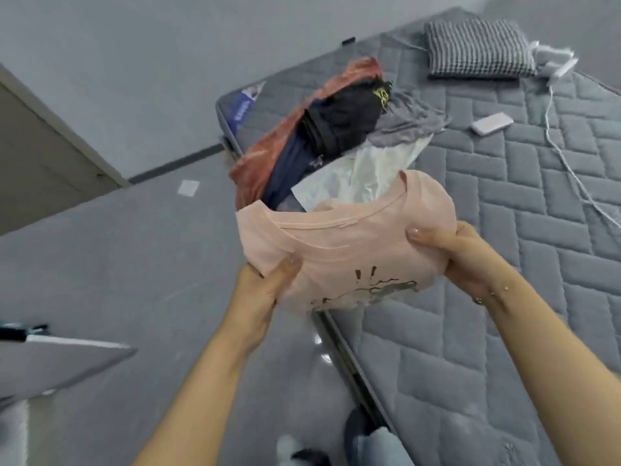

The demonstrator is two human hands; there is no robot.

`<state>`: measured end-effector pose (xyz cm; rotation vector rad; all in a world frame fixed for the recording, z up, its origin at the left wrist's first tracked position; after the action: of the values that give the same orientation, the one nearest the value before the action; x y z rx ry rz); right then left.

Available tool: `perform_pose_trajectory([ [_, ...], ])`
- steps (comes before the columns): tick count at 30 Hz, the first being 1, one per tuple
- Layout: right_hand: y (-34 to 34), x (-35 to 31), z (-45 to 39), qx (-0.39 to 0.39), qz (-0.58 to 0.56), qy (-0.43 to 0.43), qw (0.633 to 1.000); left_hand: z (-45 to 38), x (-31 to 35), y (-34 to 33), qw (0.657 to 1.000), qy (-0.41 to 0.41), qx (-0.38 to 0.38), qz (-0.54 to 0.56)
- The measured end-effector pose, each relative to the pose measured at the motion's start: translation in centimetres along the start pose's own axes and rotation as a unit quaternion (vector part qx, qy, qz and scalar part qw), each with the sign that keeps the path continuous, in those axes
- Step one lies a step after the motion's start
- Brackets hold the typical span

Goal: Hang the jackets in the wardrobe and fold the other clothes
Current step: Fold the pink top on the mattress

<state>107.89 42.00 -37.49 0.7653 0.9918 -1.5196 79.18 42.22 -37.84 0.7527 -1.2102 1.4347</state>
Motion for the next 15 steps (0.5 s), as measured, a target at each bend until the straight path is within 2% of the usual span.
perform_pose_trajectory([
  [4,-12.3,-8.8,-0.5,-0.096,0.027,0.055,0.993,4.7,11.0,7.1,0.994,-0.073,0.084,-0.003],
  [8,-24.5,-15.7,0.1,-0.199,0.065,0.099,0.973,11.2,20.0,13.1,0.97,-0.136,0.202,0.006],
  [15,-44.8,-22.4,2.2,-0.403,0.101,0.124,0.901,24.2,30.5,20.2,0.873,-0.287,0.394,0.022],
])
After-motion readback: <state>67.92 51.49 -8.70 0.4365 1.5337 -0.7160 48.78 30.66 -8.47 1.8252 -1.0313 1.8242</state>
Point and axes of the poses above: each hand's wrist, its own z-axis away from the middle knuckle, its own y-axis out of the back of the hand, x = y × z, the point moved 2 cm from there along -z, towards the middle knuckle, and after that the axes turned 1 degree about -y, right-handed, at the moved point
